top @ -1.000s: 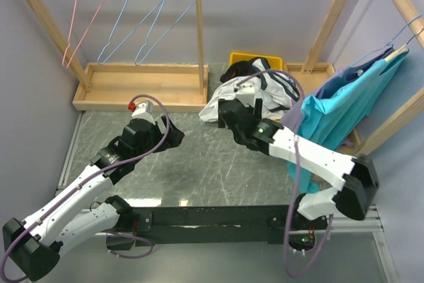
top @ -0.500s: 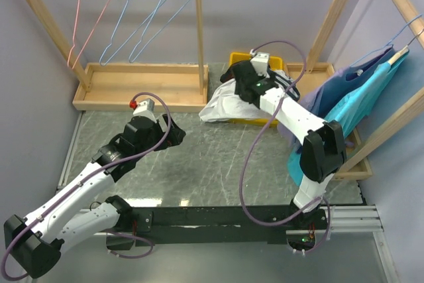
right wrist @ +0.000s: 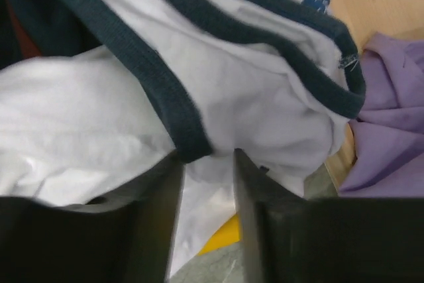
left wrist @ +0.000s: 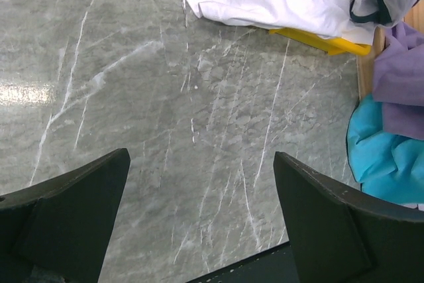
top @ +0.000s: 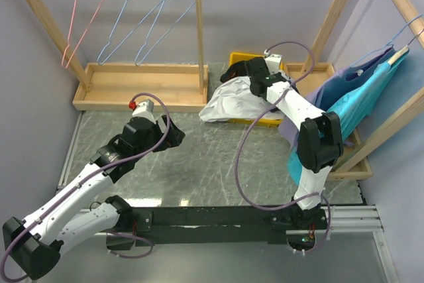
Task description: Place the tank top on the hanger
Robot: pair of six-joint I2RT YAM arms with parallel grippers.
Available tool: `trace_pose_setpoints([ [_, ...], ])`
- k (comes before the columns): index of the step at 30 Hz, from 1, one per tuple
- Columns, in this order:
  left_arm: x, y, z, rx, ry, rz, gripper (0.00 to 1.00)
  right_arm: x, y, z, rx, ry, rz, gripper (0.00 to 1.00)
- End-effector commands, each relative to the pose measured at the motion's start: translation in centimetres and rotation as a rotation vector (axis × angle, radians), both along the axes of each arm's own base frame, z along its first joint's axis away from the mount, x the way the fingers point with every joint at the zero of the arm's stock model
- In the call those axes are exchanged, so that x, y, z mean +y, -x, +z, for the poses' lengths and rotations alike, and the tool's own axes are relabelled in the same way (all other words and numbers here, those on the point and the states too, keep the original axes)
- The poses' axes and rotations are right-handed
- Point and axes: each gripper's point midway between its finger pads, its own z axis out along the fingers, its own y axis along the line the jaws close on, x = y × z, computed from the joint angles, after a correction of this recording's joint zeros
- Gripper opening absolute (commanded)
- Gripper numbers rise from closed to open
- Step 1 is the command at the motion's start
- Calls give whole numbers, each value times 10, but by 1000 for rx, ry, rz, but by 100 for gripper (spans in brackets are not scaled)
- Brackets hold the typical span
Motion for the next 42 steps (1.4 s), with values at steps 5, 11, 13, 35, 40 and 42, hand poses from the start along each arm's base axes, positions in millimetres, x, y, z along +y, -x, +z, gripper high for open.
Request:
trace_pose_setpoints([
  [5, 4, -3, 43, -87, 28, 15, 97, 15, -10, 75, -129, -23, 36, 0],
  [11, 11, -4, 66, -124, 39, 52, 97, 77, 44, 159, -270, -88, 216, 0],
  [13, 16, -5, 70, -138, 30, 71, 97, 92, 67, 179, -314, -119, 276, 0],
  [35, 23, 2, 74, -144, 33, 74, 97, 62, 23, 95, -144, -1, 134, 73],
  [40, 24, 4, 69, -139, 25, 73, 97, 33, 1, 82, -131, 47, 38, 80],
  [42, 26, 5, 68, -140, 20, 77, 97, 22, -4, 70, -99, 58, 9, 80],
])
